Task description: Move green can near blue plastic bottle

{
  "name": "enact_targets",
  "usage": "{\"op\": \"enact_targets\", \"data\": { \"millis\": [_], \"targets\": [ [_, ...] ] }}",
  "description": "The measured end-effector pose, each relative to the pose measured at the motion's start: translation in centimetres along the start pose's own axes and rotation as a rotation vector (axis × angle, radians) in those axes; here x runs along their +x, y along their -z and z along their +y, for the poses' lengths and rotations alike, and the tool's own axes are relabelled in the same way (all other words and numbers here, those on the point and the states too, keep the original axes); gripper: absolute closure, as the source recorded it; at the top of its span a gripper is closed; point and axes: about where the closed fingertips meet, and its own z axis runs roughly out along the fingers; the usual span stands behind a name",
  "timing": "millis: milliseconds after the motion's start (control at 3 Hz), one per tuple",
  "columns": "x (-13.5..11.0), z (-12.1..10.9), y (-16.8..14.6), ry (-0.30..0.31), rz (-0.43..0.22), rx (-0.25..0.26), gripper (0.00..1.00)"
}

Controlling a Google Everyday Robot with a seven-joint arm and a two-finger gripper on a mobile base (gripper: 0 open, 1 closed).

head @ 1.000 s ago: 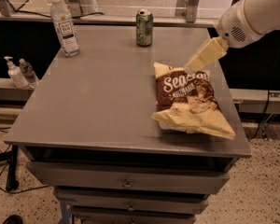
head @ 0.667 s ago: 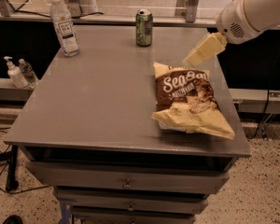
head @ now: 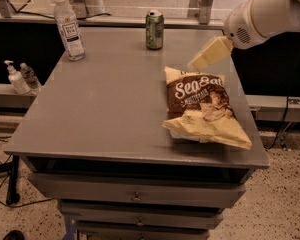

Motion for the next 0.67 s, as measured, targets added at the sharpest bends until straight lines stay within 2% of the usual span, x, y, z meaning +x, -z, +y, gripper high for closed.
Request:
{"op": "enact_targets", "data": {
  "millis": [667],
  "targets": [
    [-5.2,-2.6,-9.7,-0.035,-0.235,0.006,0.0]
  ]
}}
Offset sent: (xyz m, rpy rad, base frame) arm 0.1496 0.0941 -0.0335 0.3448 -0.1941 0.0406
